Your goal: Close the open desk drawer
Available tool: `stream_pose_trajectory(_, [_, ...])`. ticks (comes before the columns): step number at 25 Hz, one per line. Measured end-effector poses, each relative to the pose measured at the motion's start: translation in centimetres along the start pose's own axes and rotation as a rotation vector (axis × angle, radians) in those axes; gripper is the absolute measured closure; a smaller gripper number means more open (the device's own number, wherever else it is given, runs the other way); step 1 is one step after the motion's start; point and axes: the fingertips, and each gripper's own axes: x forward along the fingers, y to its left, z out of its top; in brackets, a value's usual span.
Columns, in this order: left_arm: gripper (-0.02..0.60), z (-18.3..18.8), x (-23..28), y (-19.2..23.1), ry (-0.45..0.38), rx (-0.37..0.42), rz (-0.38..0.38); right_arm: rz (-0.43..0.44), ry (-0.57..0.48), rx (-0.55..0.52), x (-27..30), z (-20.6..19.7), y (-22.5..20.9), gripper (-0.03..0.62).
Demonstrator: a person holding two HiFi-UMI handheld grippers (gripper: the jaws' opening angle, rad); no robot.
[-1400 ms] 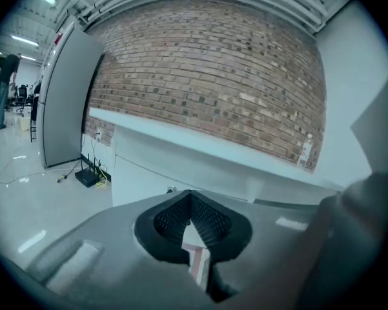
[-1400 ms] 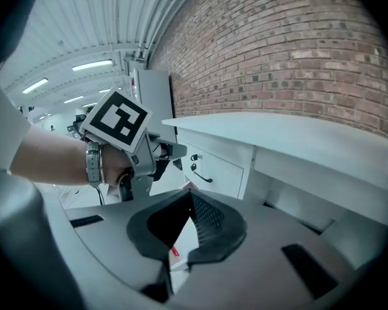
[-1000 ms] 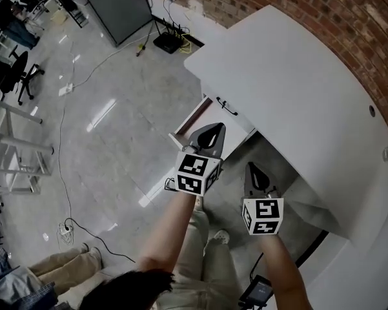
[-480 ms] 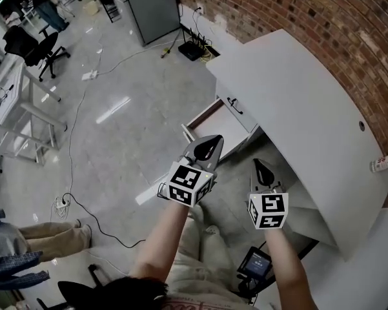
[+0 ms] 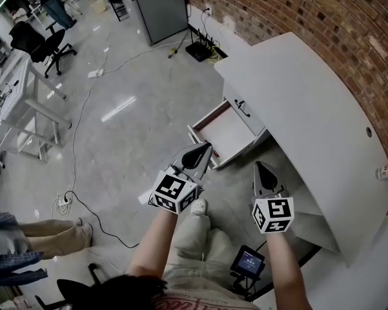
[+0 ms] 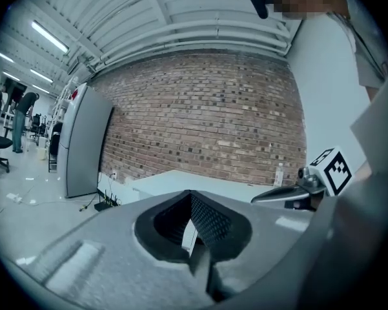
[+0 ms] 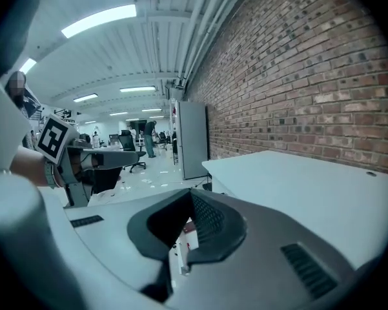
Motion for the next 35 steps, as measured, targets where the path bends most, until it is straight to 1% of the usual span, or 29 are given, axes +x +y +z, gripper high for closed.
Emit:
stream_pose_trajectory(5, [0.583,-4.0,0.8,3.2,0.02,0.002,-0.004,-0.015,0.021,-0.008,3.5,-4.0,-0.7,0.583])
stream_pose_trajectory(7, [0.583,-6.0,1.2,4.4,0.019,-0.011,-0.001,-0.019,0.033,-0.016,4.9,-6.2,-1.0,0.583])
stream_pose_trajectory(15, [0.583,-14.0,2.7,8.4,-0.023,-0.006,0.008,-0.019,0.05,-0.029,10.2,-14.9,-1.7,0.583])
stream_pose_trajectory(18, [0.583,-16.8,3.5,9.8,-0.046,0.0,0.017,-0.011,0.042,-0.044,12.3,-17.5,-2.1,0.583])
stream_pose_trajectory(21, [0.583,-19.8,4.4,10.8,-0.057,0.029,0.02,-0.004,0.029,-0.061,14.4,-20.0,-2.5,0.582])
stream_pose_trajectory(24, [0.583,-22.7,5.1,11.8,-0.07,0.04,0.017,0.006,0.025,-0.078,16.4,-22.7,-2.6,0.582])
stream_pose_trajectory(30, [0.583,-28.1,6.7,13.4,-0.073,0.058,0.013,0.059,-0.02,-0.083,19.3,-27.0,-2.6,0.583])
stream_pose_trajectory(32, [0.583,-29.9,7.1,13.8,-0.076,0.069,0.01,0.065,-0.032,-0.097,20.1,-28.5,-2.7,0.583])
stream_pose_trajectory(35, [0.583,-32.5,7.4,14.7,-0.087,0.059,0.016,0.064,-0.037,-0.116,21.2,-30.7,-3.0,0.583])
